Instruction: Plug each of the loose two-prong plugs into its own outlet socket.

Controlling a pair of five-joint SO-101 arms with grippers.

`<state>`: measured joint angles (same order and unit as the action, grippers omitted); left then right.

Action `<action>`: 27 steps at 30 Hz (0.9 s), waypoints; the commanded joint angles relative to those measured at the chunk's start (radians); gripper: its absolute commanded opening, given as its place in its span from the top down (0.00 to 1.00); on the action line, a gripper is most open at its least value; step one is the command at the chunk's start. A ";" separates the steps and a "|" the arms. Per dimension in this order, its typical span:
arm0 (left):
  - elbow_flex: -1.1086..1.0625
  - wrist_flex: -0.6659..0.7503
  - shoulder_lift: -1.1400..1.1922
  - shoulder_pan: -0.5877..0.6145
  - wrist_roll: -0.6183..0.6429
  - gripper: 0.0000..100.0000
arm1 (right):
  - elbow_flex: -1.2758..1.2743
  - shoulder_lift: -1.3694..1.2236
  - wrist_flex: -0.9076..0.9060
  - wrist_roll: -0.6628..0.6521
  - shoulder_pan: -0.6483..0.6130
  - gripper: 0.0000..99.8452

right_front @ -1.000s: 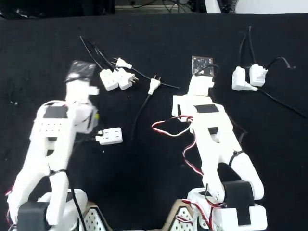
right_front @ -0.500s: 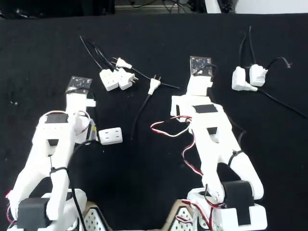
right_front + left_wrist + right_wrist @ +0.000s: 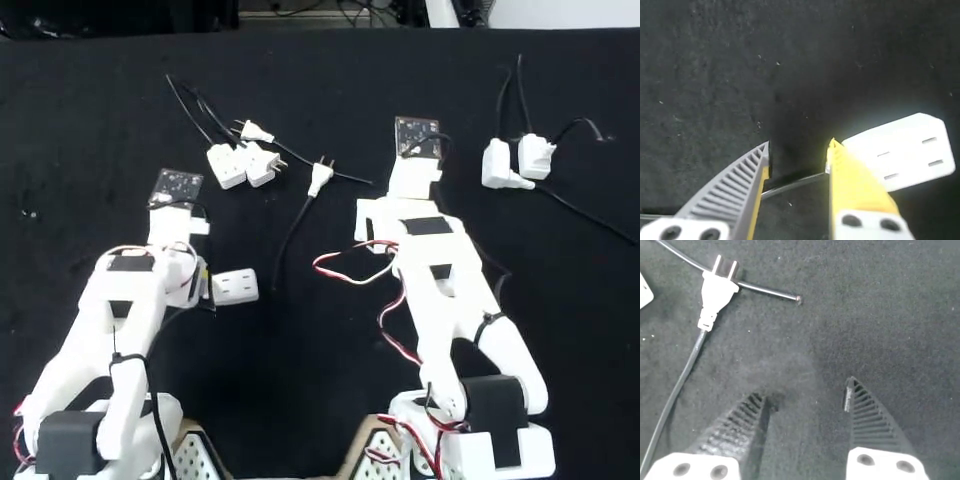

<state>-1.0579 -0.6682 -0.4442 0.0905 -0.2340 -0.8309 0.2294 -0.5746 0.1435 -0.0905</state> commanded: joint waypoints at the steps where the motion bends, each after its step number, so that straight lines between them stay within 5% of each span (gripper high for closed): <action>1: 0.002 -0.002 -0.012 -0.062 0.003 0.81 | 0.053 0.047 0.021 0.002 -0.018 0.79; 6: 0.033 -0.032 -0.012 -0.091 0.003 0.81 | 0.053 0.047 0.021 0.002 -0.020 0.79; 13: 0.062 -0.034 -0.012 0.041 0.043 0.81 | 0.031 0.022 0.140 0.011 -0.049 0.79; 19: 0.036 -0.026 0.000 0.067 0.190 0.81 | 0.024 -0.113 0.381 0.180 -0.137 0.79; 27: 0.016 -0.025 -0.012 0.065 0.219 0.81 | 0.042 -0.143 0.402 0.227 -0.166 0.79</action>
<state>-1.0518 -0.6943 -0.4411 0.1458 -0.0253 -0.8293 0.0821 -0.2002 0.3491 -0.2378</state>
